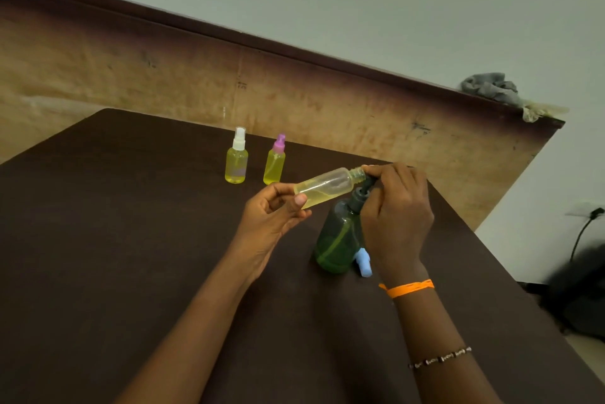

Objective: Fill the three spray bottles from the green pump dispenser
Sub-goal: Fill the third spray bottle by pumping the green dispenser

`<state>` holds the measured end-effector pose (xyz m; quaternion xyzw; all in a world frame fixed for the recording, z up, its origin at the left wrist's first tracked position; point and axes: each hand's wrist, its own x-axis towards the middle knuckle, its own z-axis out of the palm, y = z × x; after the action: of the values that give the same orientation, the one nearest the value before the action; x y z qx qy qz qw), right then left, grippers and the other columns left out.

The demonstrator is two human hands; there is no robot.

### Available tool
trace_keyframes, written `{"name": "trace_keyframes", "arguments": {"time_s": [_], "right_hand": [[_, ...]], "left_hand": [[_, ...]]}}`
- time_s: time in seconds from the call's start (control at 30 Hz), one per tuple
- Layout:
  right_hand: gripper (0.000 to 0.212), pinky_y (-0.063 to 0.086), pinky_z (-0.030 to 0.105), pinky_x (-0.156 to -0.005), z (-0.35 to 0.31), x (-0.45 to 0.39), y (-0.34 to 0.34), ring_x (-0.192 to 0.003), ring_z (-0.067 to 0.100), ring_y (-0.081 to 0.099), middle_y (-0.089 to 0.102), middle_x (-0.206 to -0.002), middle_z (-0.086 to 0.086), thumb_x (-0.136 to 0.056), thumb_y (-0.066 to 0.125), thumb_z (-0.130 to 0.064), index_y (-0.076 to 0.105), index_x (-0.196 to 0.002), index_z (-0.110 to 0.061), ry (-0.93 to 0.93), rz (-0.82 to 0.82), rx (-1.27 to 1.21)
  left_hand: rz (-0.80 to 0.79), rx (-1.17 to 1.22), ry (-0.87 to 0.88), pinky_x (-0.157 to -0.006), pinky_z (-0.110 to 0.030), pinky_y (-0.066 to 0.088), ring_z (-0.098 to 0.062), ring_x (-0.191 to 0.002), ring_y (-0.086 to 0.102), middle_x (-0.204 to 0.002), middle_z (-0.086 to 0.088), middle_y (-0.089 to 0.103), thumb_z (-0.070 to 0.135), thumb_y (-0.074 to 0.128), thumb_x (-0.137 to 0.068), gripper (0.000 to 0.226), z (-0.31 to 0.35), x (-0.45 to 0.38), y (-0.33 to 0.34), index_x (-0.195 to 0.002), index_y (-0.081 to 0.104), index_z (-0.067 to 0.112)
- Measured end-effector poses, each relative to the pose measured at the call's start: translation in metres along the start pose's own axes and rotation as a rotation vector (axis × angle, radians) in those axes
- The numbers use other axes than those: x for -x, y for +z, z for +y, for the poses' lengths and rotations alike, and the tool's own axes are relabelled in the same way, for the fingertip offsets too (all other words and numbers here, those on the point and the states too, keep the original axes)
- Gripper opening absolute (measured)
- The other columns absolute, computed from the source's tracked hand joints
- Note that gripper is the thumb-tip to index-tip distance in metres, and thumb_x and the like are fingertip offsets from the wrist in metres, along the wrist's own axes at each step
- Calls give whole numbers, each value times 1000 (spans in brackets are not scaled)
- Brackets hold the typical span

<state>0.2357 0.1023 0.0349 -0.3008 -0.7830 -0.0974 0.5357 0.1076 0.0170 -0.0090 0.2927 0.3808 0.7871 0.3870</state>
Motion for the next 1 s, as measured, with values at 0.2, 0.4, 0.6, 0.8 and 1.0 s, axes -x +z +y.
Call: {"name": "trace_keyframes", "arguments": {"time_s": [0.2, 0.4, 0.6, 0.8, 1.0], "right_hand": [[39, 37, 14, -65, -2, 12, 6, -89, 17, 49, 63, -94, 8, -81, 35, -3, 67, -102, -4, 65, 24, -87], [32, 44, 28, -57, -1, 7, 6, -85, 16, 46, 63, -84, 7, -83, 38, -4, 69, -93, -4, 31, 43, -18], [36, 27, 14, -52, 0, -11, -3, -85, 12, 44, 63, -78, 0, -77, 35, -10, 70, -82, -8, 42, 4, -91], [44, 40, 17, -67, -5, 25, 15, -91, 14, 48, 66, -104, 2, -77, 36, 2, 67, -108, -8, 134, 97, -113], [34, 35, 20, -53, -2, -2, -1, -86, 14, 44, 64, -83, -1, -78, 38, -5, 70, -88, -11, 66, 16, -30]], "left_hand": [[1, -10, 1, -83, -30, 56, -6, -61, 62, -78, -1, 67, 20, 66, -66, 32, 0, -2, 0, -94, 60, 5], [10, 15, 2, -82, -30, 56, -5, -59, 63, -69, 4, 69, 17, 64, -69, 26, 0, -1, 1, -92, 59, 6], [-2, 12, 16, -82, -29, 56, -4, -57, 61, -66, 5, 67, 19, 63, -69, 28, 0, -2, 3, -92, 58, 6], [-1, 14, 21, -84, -31, 56, -4, -58, 61, -69, 5, 67, 23, 65, -67, 30, -2, -4, 1, -92, 59, 7], [-14, -10, 23, -84, -31, 56, -4, -58, 61, -67, 6, 66, 22, 64, -68, 27, -2, -1, 2, -91, 58, 7]]}}
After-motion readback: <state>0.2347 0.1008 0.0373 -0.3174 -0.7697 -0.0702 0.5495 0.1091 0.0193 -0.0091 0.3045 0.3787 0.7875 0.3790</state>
